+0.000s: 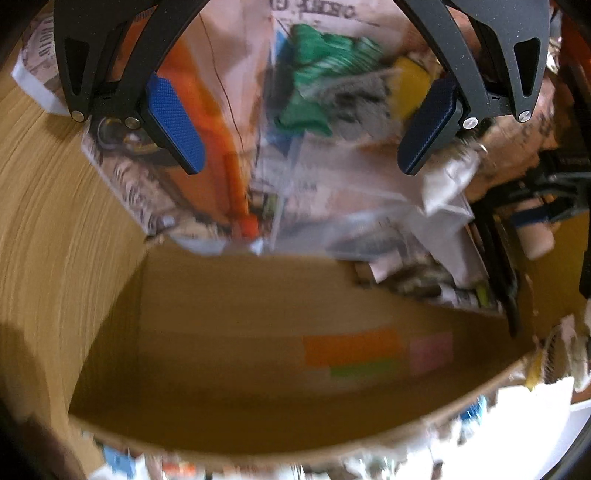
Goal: Organize soft objects
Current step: 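Grasp the white face mask with the left tool while the right tool grasps the grey glove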
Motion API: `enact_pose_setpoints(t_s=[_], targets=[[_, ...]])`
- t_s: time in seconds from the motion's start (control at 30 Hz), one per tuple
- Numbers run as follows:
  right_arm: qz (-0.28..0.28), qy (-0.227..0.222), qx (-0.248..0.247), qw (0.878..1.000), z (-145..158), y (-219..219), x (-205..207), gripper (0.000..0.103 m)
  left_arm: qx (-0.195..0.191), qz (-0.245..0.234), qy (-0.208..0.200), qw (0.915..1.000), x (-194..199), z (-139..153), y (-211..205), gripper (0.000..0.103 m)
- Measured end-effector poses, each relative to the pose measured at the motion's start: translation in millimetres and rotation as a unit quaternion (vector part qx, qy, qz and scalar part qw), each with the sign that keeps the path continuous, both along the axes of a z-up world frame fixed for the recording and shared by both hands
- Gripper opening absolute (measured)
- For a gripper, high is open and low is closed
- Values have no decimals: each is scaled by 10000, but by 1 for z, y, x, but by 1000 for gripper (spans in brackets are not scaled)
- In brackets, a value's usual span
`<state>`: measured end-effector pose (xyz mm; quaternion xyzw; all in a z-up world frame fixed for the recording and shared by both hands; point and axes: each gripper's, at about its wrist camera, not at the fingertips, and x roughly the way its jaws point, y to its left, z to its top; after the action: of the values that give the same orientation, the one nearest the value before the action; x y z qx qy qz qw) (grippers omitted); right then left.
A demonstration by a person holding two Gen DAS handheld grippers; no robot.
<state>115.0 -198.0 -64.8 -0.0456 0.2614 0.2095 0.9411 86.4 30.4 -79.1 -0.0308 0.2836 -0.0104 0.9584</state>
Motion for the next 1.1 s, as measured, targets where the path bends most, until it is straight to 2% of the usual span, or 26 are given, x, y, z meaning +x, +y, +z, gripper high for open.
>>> enact_pose_setpoints(t_s=[0.13,0.27,0.33,0.43,0.57,0.67,0.73,0.8,0.97,1.1], targets=[[-20,350,-226,9991,-19,-2,14,92,22,-32,344,9994,21,-16,6,103],[121,766,-208,9968,-33,-5,26,81,-139,-121,678,9975,39,-28,14,89],[220,889,-171,9957,-37,-3,29,76,-193,-144,812,9964,47,-34,17,87],[346,1014,-145,9941,-41,1,31,71,-315,-190,990,9944,57,-45,21,83],[673,1005,-92,9926,-39,15,28,70,-482,-285,1183,9914,65,-56,24,73],[892,1024,-199,9905,-41,29,27,69,-456,-278,1202,9913,67,-60,21,67],[1029,1159,-266,9876,-46,36,31,59,-413,-352,1193,9914,66,-62,18,62],[1151,1367,-311,9834,-54,42,35,53,-367,-399,1176,9916,66,-63,16,57],[1247,1527,-317,9799,-61,44,37,47,-434,-517,1217,9903,66,-66,16,32],[1209,1570,-357,9795,-65,45,36,32,-404,-564,1124,9912,62,-62,14,23]])
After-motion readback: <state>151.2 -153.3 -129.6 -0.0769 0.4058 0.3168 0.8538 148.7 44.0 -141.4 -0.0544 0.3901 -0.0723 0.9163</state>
